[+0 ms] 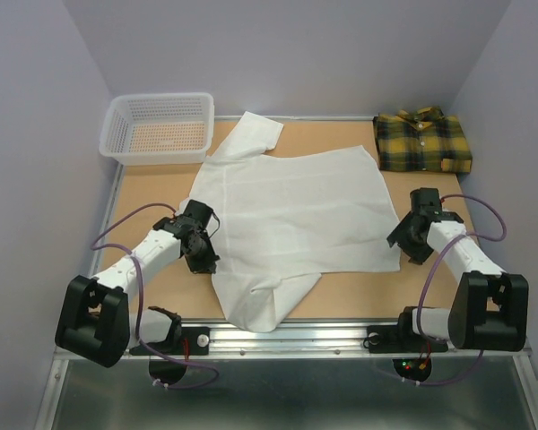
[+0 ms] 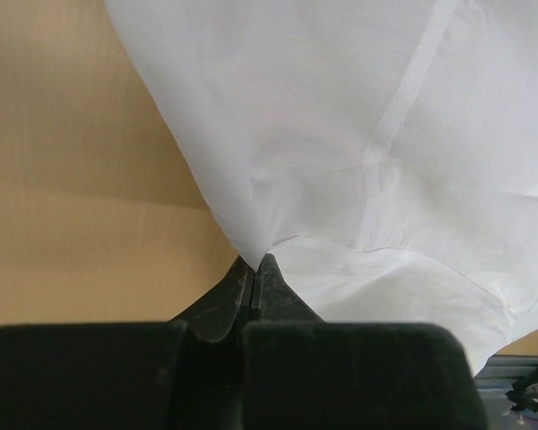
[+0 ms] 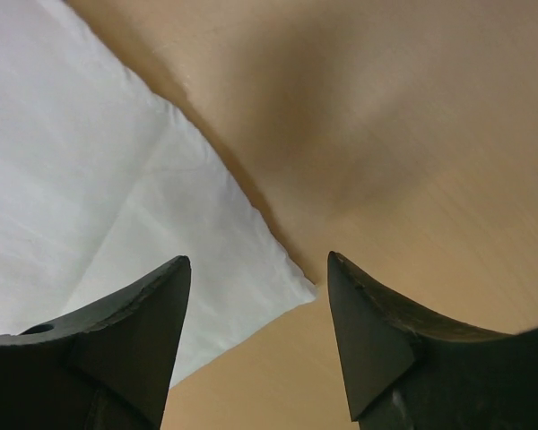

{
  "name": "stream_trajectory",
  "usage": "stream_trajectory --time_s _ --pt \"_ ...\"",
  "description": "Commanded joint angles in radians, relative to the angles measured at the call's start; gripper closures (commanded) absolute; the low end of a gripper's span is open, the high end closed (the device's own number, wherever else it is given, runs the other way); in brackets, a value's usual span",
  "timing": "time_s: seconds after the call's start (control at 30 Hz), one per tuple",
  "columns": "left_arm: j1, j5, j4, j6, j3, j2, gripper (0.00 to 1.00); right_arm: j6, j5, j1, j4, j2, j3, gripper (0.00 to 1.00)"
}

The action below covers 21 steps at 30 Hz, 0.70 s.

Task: Fold and stack the long sleeve shirts
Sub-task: Fold the shirt

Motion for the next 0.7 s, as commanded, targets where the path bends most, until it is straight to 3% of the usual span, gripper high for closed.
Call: stream_trajectory --time_s 0.0,0.47,0.6,0.67 --pt "-0.005 -0.03 -0.034 0.053 0.047 -0.043 1.0 0.066 -0.019 -0.02 -0.015 -0.009 -0.038 0.35" --pt "-0.005 -0.018 -0.034 0.087 0.051 -0.055 1.0 0.18 -0.042 -0.02 0.067 -0.043 -0.184 0.49" --pt "-0.005 -0.022 -0.037 0.09 0.056 -0.057 1.0 0.186 -0.041 -0.02 0.07 -0.043 -0.181 0.59" --pt "-0.003 -0.028 -0.045 0.09 0.064 -0.057 1.0 0.179 -0.042 -0.02 0.068 -0.045 -0.17 0.73"
